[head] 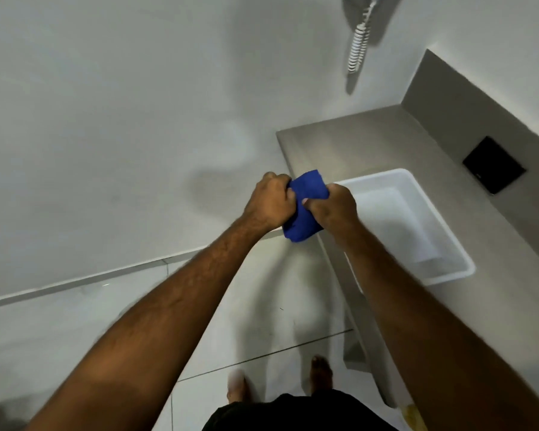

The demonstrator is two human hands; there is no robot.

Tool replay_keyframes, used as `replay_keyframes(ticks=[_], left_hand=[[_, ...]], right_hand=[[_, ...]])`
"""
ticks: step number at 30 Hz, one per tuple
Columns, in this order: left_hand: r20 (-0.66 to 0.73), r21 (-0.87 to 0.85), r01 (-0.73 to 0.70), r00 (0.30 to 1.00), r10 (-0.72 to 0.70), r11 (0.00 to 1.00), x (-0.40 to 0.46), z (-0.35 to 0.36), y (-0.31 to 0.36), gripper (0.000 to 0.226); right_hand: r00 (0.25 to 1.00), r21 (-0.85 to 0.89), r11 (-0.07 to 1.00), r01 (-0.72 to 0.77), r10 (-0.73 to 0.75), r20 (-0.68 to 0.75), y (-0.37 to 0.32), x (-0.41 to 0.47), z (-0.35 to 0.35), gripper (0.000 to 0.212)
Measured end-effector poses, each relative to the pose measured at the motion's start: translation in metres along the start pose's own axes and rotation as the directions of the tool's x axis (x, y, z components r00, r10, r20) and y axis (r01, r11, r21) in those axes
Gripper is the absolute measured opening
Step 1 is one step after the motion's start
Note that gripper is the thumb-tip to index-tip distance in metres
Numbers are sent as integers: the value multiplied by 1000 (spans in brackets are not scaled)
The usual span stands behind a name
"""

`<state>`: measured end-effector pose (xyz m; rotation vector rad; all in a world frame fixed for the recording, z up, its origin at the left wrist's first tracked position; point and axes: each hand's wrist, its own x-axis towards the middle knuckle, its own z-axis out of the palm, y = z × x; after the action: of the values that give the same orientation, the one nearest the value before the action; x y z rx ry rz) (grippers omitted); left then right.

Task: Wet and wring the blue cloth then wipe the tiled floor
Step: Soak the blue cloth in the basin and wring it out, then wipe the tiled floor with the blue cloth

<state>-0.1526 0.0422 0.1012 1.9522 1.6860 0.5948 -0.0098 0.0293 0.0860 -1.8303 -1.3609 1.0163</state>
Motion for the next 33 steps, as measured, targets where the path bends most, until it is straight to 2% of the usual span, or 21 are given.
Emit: replay_keyframes(ticks=[4, 8, 12, 15, 18, 21, 26, 30, 33], left_hand=[[60, -81, 228, 973, -224, 970, -23, -21, -75, 23], [236, -278, 492, 867, -438, 825, -46, -4, -143, 15], [278, -292, 597, 800, -531, 747, -60, 47, -202, 11], [318, -243, 630, 770, -553, 737, -68, 124, -255, 6], [375, -140, 648, 735, -566, 749, -88, 230, -321, 15], [402, -115, 708, 674, -619, 697, -113, 348, -394, 19], [438, -64, 737, 627, -644, 673, -141, 517, -508, 17], [496, 30, 651, 649, -577, 758, -153, 612, -574, 18], [510, 69, 577, 681, -526, 814, -157, 647, -604, 20]], right_hand=[[989, 79, 995, -60, 49, 139, -9, -14, 69, 22], [966, 78, 982, -171, 152, 208, 15, -22, 126, 22], [921, 28, 955, -294, 276, 275, 82, -20, 166, 22], [899, -135, 943, -303, 330, 288, 164, -6, 208, 23], [873, -280, 907, -313, 391, 290, 269, 11, 256, 21], [852, -366, 881, -299, 419, 313, 389, 27, 315, 20], [855, -450, 846, -285, 437, 280, 566, 43, 412, 17], [859, -532, 808, -256, 442, 258, 665, 52, 466, 29], [877, -562, 800, -210, 408, 254, 706, 60, 499, 37]])
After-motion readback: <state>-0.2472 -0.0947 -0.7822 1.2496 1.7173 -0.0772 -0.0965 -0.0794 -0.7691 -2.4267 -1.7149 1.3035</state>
